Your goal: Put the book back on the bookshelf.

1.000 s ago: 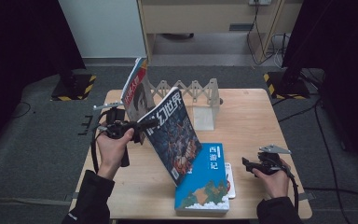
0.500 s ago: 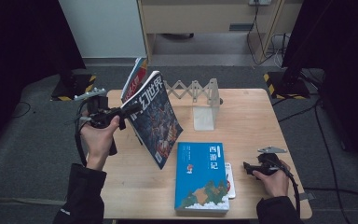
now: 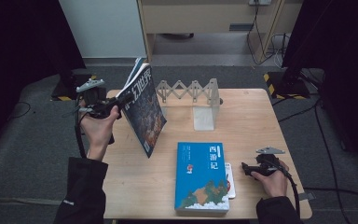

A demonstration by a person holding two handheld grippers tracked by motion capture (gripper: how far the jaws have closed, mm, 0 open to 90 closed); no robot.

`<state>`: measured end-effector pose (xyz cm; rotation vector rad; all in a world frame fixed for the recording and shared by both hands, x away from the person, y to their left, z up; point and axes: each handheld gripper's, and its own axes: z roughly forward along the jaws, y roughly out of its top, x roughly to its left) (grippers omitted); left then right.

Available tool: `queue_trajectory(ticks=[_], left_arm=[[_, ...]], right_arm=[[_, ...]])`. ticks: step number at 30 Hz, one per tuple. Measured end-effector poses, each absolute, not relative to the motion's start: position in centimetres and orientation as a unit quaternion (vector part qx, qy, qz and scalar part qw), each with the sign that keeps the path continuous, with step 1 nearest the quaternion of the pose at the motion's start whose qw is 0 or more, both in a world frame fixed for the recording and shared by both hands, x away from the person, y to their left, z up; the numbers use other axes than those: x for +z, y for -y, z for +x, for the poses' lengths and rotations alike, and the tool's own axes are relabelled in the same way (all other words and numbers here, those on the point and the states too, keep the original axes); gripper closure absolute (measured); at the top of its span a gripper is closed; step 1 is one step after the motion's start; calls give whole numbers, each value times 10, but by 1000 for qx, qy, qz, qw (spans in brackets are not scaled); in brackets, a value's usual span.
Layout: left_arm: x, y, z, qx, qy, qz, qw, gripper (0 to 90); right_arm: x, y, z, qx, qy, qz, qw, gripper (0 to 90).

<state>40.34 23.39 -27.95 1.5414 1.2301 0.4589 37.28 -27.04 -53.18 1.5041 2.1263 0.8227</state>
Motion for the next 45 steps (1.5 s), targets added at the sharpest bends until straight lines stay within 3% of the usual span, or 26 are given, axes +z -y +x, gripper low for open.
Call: queue_trajectory(ticks=[10, 29, 45], left_arm=[[-281, -227, 421, 215, -527, 637, 521, 818], [-291, -210, 456, 278, -545, 616, 496, 818], [-305, -187, 477, 290, -546, 618, 486, 818]], right_arm=[[-538, 270, 372, 305, -753, 542, 215, 7], [-540, 270, 372, 310, -750, 541, 221, 2], [-540, 270, 372, 310, -749, 541, 222, 2]])
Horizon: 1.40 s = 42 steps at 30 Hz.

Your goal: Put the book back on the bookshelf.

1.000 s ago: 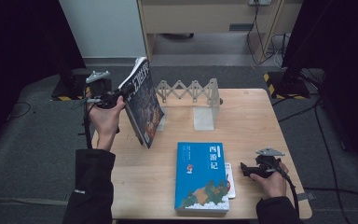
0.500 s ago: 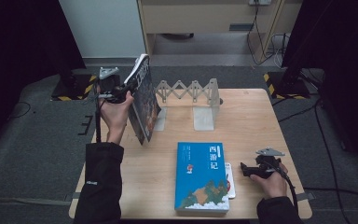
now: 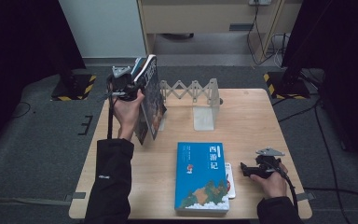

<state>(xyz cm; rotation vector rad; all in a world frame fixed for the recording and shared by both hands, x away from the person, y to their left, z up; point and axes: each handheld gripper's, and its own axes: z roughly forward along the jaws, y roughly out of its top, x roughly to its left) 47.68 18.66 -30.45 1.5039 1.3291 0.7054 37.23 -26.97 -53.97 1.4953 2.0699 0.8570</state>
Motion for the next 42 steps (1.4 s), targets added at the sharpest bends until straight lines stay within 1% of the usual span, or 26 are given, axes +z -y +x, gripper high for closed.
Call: queue_trajectory(ticks=[3, 7, 12, 29, 34, 42], left_arm=[[-307, -184, 480, 295, -546, 618, 483, 818], [-311, -183, 483, 305, -552, 607, 485, 817], [-312, -180, 482, 319, -548, 615, 469, 817], [-324, -178, 478, 317, -548, 615, 470, 816], [-327, -176, 475, 324, -543, 621, 464, 816], [-330, -176, 467, 321, -535, 628, 466, 815]], right_arm=[[-540, 270, 372, 310, -749, 541, 222, 2], [-540, 270, 372, 310, -749, 541, 222, 2], [-540, 270, 372, 310, -749, 541, 222, 2], [-540, 269, 372, 309, -749, 542, 224, 2], [-540, 269, 372, 309, -748, 543, 224, 2], [-540, 269, 372, 309, -748, 543, 224, 2]])
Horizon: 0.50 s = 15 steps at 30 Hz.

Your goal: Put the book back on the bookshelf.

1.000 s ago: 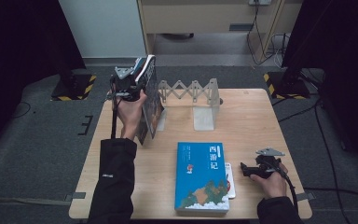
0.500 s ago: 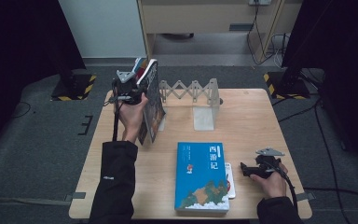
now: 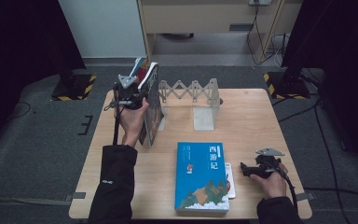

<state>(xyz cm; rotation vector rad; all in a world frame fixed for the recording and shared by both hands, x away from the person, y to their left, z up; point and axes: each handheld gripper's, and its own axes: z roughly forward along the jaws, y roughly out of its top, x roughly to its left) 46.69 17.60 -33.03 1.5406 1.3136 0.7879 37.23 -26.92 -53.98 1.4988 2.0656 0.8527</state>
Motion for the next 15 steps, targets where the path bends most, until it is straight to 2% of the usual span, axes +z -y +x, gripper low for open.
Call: queue_trajectory(ticks=[15], left_arm=[[-336, -191, 438, 288, -528, 673, 430, 807]], right_arm=[[-540, 269, 372, 309, -748, 543, 224, 2]])
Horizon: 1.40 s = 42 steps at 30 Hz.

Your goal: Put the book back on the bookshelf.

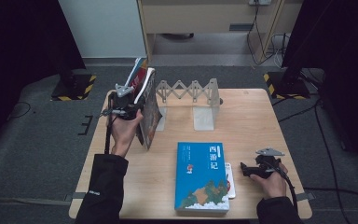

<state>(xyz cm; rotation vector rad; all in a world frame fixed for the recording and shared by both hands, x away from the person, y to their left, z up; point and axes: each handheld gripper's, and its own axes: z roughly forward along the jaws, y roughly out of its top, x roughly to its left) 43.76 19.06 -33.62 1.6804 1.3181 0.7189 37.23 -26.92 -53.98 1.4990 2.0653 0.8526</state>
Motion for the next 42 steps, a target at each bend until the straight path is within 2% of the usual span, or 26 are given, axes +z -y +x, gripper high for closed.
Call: queue_trajectory(ticks=[8, 19, 21, 26, 35, 42], left_arm=[[-336, -195, 431, 273, -532, 680, 424, 794], [-334, -181, 447, 278, -545, 681, 402, 700], [-335, -180, 450, 278, -548, 680, 399, 712], [-332, -177, 453, 282, -555, 682, 384, 807], [-332, -187, 463, 300, -567, 649, 408, 818], [-329, -177, 472, 320, -566, 642, 407, 818]], right_arm=[[-540, 269, 372, 309, -748, 543, 224, 2], [-540, 269, 372, 309, -748, 543, 224, 3], [-540, 269, 372, 309, -748, 543, 224, 2], [-540, 269, 372, 309, -748, 543, 224, 2], [-540, 269, 372, 309, -748, 543, 223, 2], [-540, 269, 372, 309, -748, 543, 224, 2]])
